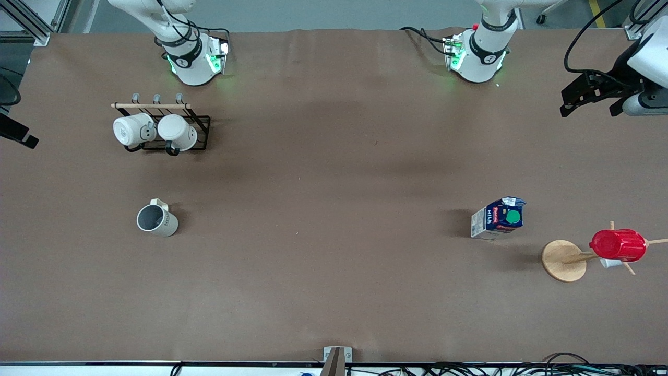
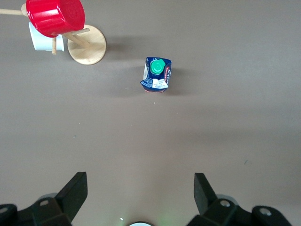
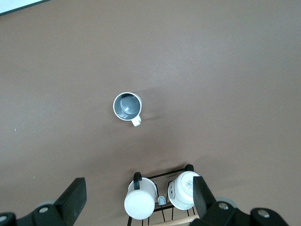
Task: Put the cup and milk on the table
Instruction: 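Reach the right gripper to the white mug while the left gripper reaches the milk, then close the right gripper on the mug while the left gripper grasps the milk, then carry the mug and milk carton toward each other at table center, then set the mug down, withdraw the right gripper while the left lowers milk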
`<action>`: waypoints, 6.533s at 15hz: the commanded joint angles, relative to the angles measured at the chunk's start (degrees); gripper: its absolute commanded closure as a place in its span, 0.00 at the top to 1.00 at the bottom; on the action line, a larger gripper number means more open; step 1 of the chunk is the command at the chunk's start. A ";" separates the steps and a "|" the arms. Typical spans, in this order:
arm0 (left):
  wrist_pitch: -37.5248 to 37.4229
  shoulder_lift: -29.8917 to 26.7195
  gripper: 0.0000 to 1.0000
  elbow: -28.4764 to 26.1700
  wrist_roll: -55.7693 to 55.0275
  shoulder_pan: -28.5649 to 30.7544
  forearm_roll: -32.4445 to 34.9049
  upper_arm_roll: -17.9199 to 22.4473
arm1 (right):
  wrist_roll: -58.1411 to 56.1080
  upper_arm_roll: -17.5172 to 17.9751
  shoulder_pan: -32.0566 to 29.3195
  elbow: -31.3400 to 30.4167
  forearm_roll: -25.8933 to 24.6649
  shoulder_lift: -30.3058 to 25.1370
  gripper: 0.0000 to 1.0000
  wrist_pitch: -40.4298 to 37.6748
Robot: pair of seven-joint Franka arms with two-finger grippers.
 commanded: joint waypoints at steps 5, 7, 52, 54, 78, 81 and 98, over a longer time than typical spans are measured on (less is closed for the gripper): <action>0.63 5.21 1.00 3.16 0.80 -0.24 0.01 0.16 | -0.70 0.10 -0.49 -0.65 0.56 -0.98 1.00 -0.54; 5.00 8.29 1.00 2.21 0.80 -0.24 0.01 0.16 | -1.48 0.19 -0.40 -1.26 0.56 -0.90 1.00 -0.71; 25.07 26.59 0.38 -0.97 -7.27 -1.38 1.51 -5.99 | 14.30 8.10 19.43 0.30 -1.02 30.29 0.00 33.47; 25.07 27.02 0.38 0.34 -10.52 -2.44 0.45 -7.13 | 20.37 7.93 24.80 5.65 -1.55 35.03 0.00 33.56; 30.60 43.19 0.36 16.96 -47.71 -22.48 0.54 -7.84 | 39.21 8.10 41.26 15.35 -9.81 49.47 0.73 39.28; 30.96 44.60 0.36 18.28 -47.89 -23.09 0.54 -7.84 | 39.30 8.19 40.38 14.91 -9.37 46.58 0.99 37.44; 30.88 40.75 1.00 18.20 -47.02 -22.57 1.50 -7.05 | 21.32 8.28 6.12 -11.99 -8.67 -0.44 1.00 19.79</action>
